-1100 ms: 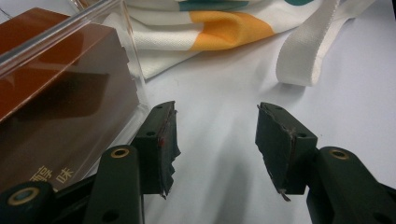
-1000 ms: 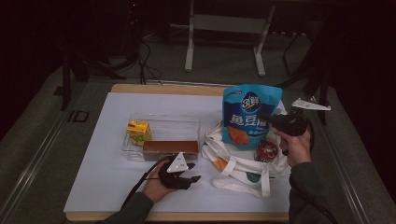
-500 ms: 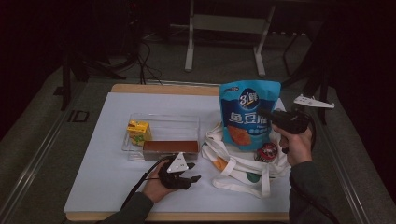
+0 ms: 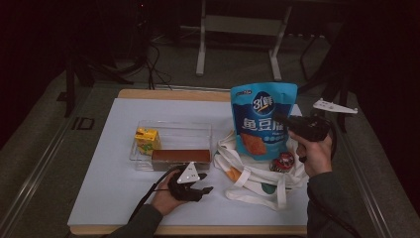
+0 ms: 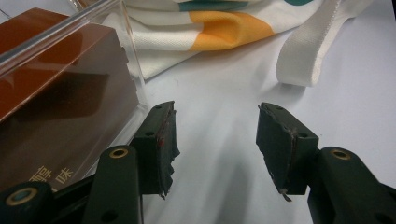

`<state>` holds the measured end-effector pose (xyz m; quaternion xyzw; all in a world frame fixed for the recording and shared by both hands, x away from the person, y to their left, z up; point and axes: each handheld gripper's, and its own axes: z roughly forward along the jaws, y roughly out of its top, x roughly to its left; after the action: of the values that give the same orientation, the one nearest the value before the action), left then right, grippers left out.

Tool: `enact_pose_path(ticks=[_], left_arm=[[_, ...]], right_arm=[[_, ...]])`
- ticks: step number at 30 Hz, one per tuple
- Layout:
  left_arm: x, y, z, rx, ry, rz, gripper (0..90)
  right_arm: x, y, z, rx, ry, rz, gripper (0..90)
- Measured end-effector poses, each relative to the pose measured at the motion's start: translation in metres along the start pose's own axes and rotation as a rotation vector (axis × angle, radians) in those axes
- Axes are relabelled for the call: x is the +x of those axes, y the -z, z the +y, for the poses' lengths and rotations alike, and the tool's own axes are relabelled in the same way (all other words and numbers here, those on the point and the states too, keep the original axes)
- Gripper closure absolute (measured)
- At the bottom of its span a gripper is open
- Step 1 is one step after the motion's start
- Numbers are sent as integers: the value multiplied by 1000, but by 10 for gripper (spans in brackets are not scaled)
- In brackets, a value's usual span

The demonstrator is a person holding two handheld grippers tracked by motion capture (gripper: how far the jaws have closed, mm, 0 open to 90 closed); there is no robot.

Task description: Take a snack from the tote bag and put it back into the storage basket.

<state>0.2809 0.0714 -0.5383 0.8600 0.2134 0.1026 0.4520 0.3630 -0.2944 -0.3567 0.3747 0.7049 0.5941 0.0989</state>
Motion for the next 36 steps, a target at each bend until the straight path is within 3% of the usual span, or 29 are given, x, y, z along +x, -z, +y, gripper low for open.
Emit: enact_pose_path(ticks=[36], left_arm=[[0,0,0,2,-2,-4,474]], right_arm=[[29,-11,24,-25,-14,86,888]])
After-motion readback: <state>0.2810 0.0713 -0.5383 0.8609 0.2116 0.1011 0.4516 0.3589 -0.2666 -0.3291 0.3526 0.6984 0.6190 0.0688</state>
